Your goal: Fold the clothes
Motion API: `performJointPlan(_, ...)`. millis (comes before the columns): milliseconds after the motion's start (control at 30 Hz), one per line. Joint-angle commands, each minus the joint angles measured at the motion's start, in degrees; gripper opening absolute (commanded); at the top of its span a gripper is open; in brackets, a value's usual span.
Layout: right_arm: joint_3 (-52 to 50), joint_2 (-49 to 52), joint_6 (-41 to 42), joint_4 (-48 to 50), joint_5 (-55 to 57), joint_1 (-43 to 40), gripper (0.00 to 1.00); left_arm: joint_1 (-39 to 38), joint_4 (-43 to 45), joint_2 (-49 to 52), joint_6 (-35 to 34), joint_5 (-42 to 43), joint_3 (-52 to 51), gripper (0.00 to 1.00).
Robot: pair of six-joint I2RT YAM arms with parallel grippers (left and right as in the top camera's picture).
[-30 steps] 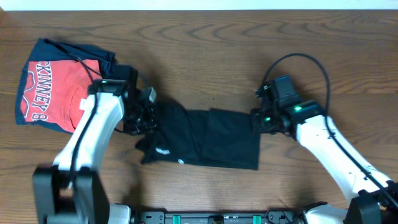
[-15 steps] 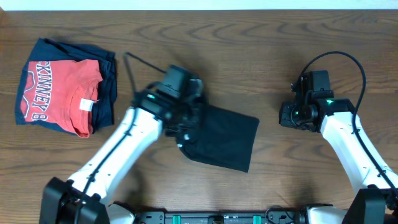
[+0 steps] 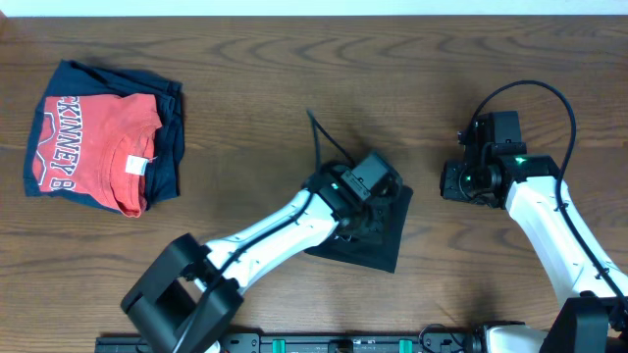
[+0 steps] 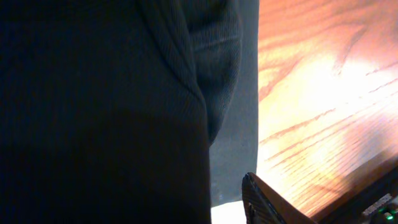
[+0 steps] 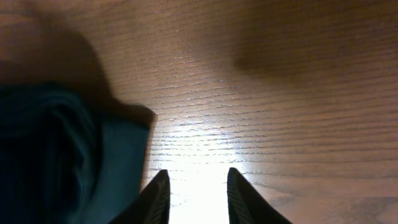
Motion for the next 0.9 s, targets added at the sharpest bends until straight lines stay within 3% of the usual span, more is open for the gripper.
performJointPlan(0, 0.37, -0.24, -0.79, 0.11, 0.24, -0.59, 0.33, 0.46, -0.44, -1.46, -0.94, 0.74, 0.52, 0.46)
performJointPlan(233, 0.37, -0.26, -1.88, 0.13, -0.85, -0.59, 0.41, 3.58, -6.71, -7.91, 0.20, 0.66, 4.46, 0.48)
performJointPlan(367, 0.37, -0.26, -6.43, 0.44, -7.78, -0.46, 0.44, 5.22, -8.39, -12.55, 2.91, -1.18, 5.16, 0.52)
performJointPlan(567, 0.37, -0.26, -16.85, 2.38, -24.74, 1.22, 0.53, 8.26, -15.91, -16.15, 8.55, -13.55, 5.16, 0.52)
performJointPlan(667, 0.37, -0.26, -17.49, 3.63, -29.44, 3.80, 0.55, 10.16, -20.06, -15.37, 9.09, -22.62, 4.48, 0.52)
performJointPlan(867, 0.37, -0.07, -14.51, 7.06, -23.85, 14.53, 0.58, 15.26, -21.31, -12.74, 10.49, -21.40, 1.66, 0.52)
